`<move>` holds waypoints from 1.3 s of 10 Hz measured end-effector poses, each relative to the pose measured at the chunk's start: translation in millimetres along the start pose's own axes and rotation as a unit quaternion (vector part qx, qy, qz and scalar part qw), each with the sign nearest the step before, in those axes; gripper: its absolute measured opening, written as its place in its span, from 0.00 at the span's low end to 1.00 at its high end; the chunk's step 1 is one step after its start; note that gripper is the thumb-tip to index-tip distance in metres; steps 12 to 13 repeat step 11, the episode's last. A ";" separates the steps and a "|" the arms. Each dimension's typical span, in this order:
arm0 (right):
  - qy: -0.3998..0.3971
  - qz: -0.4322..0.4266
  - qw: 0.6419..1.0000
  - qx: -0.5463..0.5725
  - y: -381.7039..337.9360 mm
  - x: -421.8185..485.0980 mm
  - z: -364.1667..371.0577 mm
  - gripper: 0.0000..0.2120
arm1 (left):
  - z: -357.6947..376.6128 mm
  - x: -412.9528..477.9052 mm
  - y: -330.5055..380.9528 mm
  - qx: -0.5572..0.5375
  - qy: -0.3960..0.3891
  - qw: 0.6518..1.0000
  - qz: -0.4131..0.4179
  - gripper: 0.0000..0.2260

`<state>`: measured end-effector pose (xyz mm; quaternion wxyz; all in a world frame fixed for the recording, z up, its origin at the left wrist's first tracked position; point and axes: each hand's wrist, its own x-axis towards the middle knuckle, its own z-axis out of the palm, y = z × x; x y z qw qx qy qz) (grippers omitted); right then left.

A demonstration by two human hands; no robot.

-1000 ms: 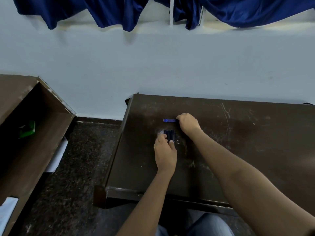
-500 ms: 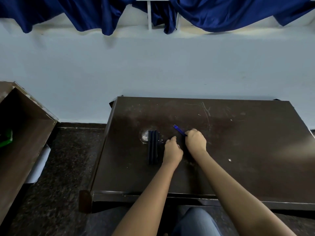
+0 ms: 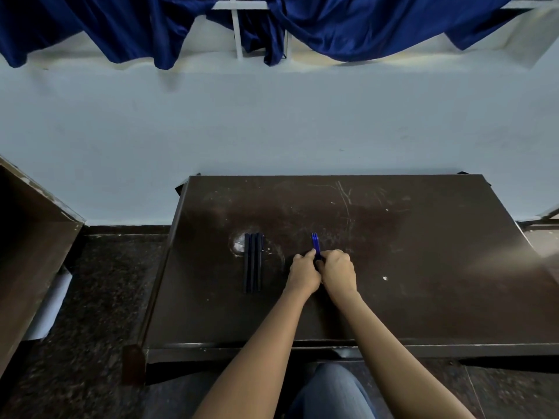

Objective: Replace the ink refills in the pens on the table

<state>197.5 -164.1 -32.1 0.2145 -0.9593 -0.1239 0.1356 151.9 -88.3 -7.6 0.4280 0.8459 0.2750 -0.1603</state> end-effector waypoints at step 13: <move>-0.025 0.032 0.996 0.082 1.6 -11.0 -14.5 0.14 | -20.3 -17.6 -9.4 0.029 0.043 0.998 0.020 0.28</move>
